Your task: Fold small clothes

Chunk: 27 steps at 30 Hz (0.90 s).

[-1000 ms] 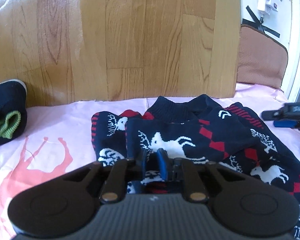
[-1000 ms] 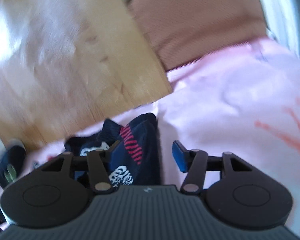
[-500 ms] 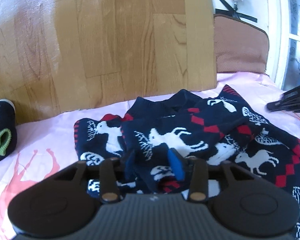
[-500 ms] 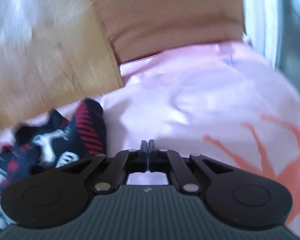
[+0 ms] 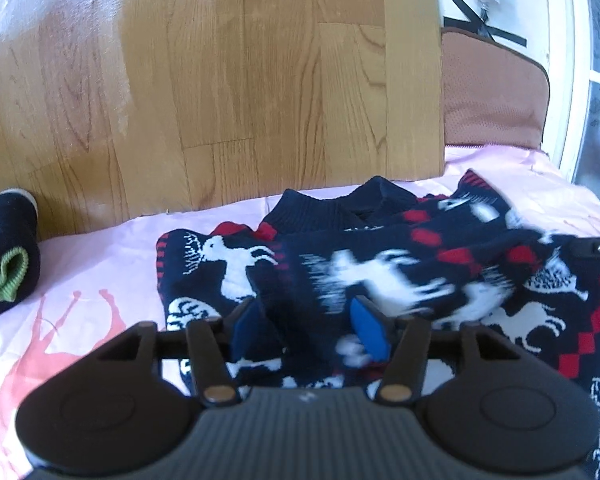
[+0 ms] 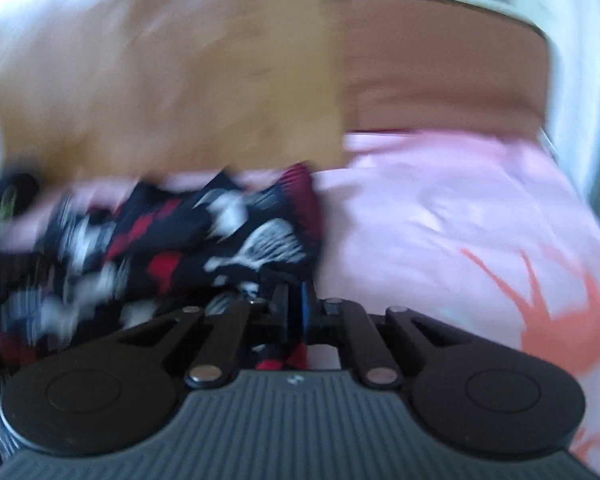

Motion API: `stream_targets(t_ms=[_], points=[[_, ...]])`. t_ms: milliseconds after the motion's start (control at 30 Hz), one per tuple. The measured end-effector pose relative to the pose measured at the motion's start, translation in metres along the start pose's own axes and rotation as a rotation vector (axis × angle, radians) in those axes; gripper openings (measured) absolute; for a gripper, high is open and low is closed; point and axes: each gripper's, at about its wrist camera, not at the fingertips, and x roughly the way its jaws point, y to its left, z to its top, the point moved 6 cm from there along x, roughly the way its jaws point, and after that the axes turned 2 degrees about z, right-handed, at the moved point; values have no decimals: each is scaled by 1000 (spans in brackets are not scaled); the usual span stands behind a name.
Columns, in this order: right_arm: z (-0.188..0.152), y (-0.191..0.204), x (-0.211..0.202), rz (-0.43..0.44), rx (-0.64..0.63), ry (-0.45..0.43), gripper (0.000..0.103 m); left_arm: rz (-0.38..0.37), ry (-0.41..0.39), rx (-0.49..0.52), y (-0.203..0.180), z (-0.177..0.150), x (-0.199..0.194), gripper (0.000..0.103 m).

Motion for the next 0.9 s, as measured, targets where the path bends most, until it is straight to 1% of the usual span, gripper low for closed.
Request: stream_targets(t_ms=[67,100,133,167,200,233,267,300,333,400,433,467,500,600,633,700,800,900], points=[[-8,-15,-3,-26,79,22,9,23,-5,45,-7,0,0,58],[-14,-17,-1,-27,96,44,10,44,-10,66,-9,0,0,60],[-16,-16,-5,-27,83,36,11,62,-16,87,-12,0,0,60],[-17,-12,-9,-26,64,47,19,76,-21,104,-14,0,-1,60],[-16,-9,-14,-13,61,42,22,84,-25,115,-16,0,-1,61],[-14,-8,-24,7,65,29,30,87,-26,118,-16,0,-1,61],[-15,-8,-32,27,67,29,45,86,-27,114,-16,0,-1,61],[-18,-9,-39,44,71,38,51,83,-26,108,-15,1,-2,63],[-23,-10,-47,60,74,56,53,81,-25,99,-13,1,-3,64],[-39,-10,-55,86,76,102,51,78,-20,79,-10,1,-9,65],[-51,-13,-64,80,62,113,38,72,-20,67,-8,0,-14,65],[-62,-16,-71,56,35,110,21,62,-27,55,-5,-1,-22,65],[-70,-16,-81,54,2,78,21,49,-37,49,-3,-3,-32,65],[-82,-18,-110,24,-5,49,19,17,-66,38,6,-12,-62,67],[-85,-17,-119,23,-12,35,21,7,-75,30,11,-17,-74,69],[-88,-16,-134,76,18,15,22,-12,-75,5,22,-28,-96,72],[-96,-13,-146,150,56,24,22,-54,-39,-53,40,-51,-125,73],[-109,-10,-154,163,66,52,23,-121,46,-126,54,-80,-153,71]])
